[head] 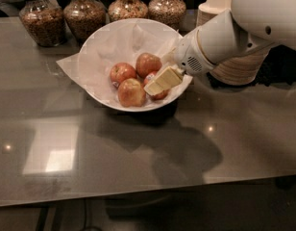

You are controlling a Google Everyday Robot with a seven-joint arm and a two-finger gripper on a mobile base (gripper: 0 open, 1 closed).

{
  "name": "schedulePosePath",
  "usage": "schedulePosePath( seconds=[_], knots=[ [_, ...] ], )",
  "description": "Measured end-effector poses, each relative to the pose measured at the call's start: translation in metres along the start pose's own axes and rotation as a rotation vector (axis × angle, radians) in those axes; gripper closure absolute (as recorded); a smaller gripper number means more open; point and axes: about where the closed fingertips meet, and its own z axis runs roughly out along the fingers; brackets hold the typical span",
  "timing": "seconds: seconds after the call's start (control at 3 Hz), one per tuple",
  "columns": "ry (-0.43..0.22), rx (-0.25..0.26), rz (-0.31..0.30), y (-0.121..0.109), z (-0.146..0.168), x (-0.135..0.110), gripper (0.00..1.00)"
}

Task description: Pick apple from white bowl

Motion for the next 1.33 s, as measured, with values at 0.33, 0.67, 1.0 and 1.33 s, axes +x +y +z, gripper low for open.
schedulePosePath(
  seconds=[0.33,0.67,1.0,1.33],
  knots=[
    [0.023,0.009,-0.002,-0.003,0.008,0.005,0.33],
    [0.053,0.024,-0.005,-0.009,0.015,0.013,0.32],
    [0.074,0.032,-0.011,-0.01,0.022,0.018,0.32],
    [0.088,0.04,-0.017,-0.011,0.026,0.022,0.31]
  ],
)
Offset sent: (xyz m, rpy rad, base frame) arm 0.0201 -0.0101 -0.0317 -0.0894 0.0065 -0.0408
